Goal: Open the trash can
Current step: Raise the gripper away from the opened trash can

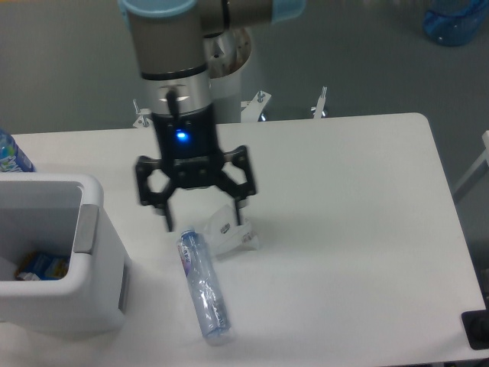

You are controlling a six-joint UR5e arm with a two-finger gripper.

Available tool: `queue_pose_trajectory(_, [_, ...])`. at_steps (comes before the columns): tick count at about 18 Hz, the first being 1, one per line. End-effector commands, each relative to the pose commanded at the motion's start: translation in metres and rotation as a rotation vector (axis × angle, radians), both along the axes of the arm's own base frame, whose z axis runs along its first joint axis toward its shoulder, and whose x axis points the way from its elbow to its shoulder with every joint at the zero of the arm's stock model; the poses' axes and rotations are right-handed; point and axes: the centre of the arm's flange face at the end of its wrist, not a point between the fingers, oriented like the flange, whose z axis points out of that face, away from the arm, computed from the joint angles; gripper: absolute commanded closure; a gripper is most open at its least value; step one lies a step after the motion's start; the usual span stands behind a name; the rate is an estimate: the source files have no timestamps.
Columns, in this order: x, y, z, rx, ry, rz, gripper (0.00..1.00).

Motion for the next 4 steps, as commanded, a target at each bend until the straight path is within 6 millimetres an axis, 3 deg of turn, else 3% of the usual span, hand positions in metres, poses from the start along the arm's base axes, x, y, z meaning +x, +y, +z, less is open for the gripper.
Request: queue_pose_trajectory(4, [-0.018,-0.022,-0.006,-0.096,0.01,-0.069,0.0])
